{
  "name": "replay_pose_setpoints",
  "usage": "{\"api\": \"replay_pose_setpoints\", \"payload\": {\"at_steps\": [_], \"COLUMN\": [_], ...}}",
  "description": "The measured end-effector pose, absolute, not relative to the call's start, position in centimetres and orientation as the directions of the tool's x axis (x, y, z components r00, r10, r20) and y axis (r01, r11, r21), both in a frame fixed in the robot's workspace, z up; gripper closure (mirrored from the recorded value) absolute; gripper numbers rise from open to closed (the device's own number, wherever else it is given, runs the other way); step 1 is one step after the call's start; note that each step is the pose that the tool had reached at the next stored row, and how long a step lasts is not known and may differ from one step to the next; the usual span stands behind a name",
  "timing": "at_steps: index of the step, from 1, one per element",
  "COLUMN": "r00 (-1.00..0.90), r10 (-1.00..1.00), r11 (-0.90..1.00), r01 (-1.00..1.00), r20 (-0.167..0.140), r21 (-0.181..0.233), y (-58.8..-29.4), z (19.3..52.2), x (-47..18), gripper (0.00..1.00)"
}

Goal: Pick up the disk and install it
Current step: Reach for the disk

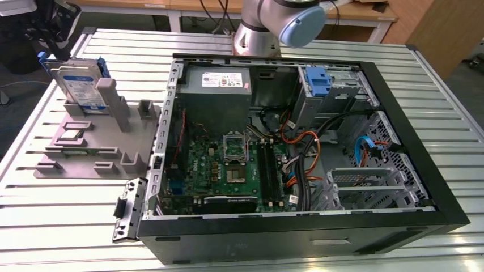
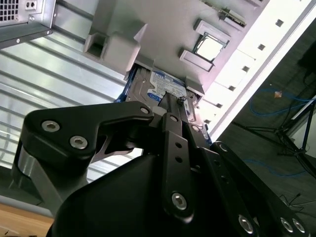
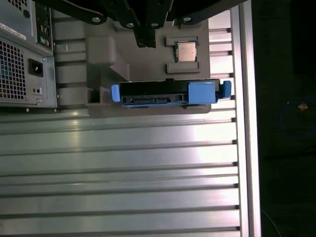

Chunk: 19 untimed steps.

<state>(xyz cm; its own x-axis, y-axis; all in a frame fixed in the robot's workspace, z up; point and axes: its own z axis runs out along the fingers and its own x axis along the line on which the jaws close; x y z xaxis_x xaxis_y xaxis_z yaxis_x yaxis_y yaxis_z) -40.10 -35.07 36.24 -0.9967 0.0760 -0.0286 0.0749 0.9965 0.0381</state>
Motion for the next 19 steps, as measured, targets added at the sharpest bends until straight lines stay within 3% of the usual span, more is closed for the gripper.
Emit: {"api": "replay_pose_setpoints", "payload": {"at_steps": [19], "r00": [-0.997], "r10": [0.076], "r11": [0.997], "r01": [0.075], "r20": [-0.029], "r21": [0.033], "y": [-32.4], "z": [34.7], "x": [-41.3], "gripper": [0.89]}}
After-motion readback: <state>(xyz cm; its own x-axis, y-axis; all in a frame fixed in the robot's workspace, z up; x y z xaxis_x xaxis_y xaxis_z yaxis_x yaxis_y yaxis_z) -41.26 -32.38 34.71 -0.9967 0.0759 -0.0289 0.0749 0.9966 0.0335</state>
